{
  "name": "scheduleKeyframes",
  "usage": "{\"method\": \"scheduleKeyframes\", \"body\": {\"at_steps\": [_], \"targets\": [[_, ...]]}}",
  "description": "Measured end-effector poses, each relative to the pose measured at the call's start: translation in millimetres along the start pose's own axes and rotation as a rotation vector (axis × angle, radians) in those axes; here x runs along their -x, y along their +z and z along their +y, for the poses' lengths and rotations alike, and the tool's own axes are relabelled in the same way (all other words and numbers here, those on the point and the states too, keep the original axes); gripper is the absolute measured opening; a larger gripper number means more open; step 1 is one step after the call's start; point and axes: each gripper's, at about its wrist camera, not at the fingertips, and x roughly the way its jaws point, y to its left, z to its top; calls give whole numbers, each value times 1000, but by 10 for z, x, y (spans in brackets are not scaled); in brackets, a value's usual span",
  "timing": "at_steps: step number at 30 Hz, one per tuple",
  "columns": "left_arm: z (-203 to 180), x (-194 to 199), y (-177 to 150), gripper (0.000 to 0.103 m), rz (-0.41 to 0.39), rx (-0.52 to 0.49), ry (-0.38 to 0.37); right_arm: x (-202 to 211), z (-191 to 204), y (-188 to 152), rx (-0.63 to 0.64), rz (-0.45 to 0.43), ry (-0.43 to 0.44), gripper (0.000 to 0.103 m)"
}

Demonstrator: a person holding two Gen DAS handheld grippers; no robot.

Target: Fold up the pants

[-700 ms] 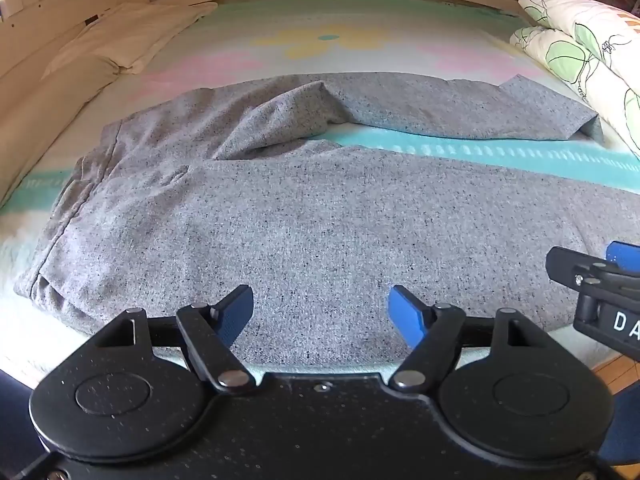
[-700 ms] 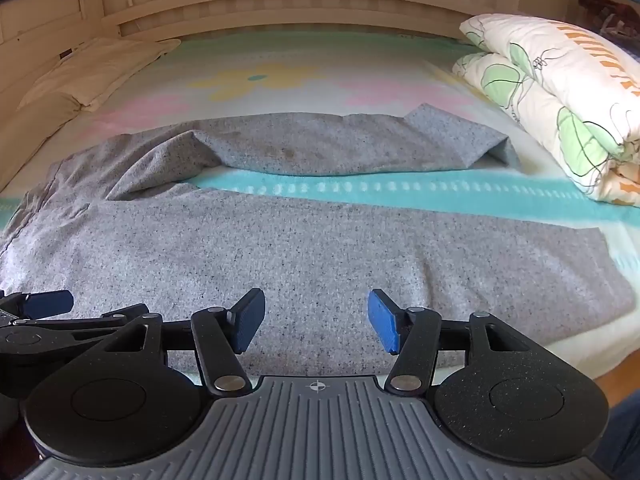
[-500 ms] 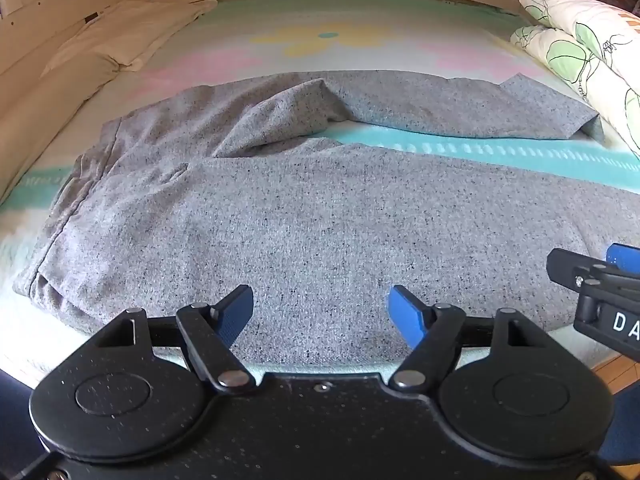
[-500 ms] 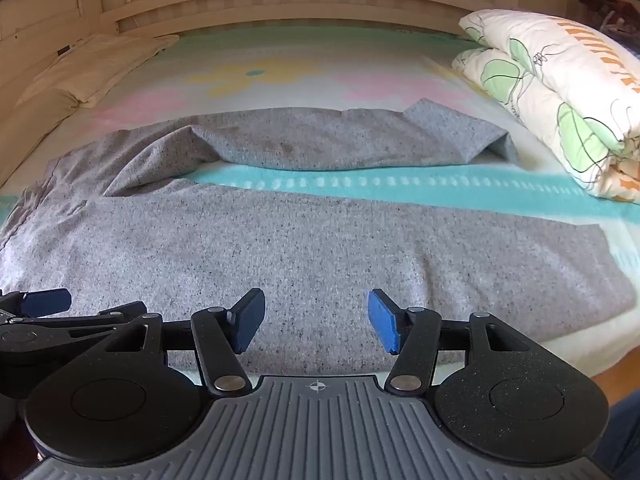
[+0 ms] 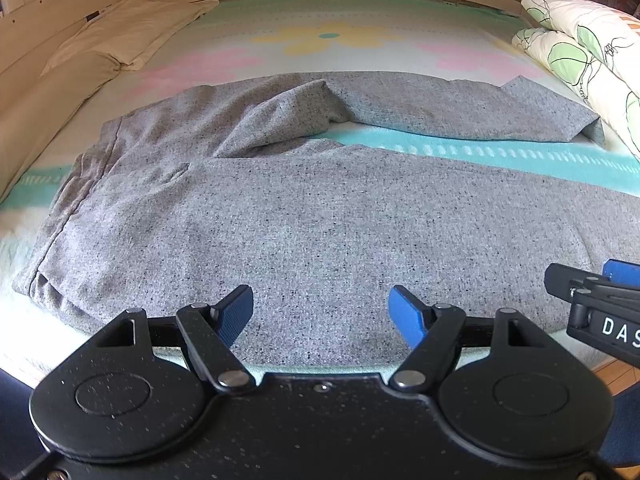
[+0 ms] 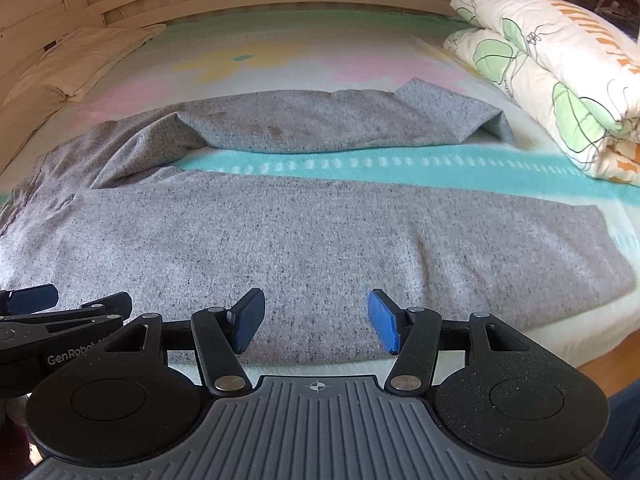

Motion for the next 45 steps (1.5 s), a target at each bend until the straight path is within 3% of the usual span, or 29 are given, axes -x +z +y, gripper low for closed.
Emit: {"method": "scheduleKeyframes", "body": {"at_steps": [19,31,45], "targets": [[-31,58,-10,75,-27,-28,12,-15,-17,8,-17,17,2,56],[-29,72,-15,75,-48,-5,-25,-23,-5,7,-19,21,1,56],[-20,55,-15,75,-27,-11,-20,-27,-10,5,-22,29,-2,56]]}}
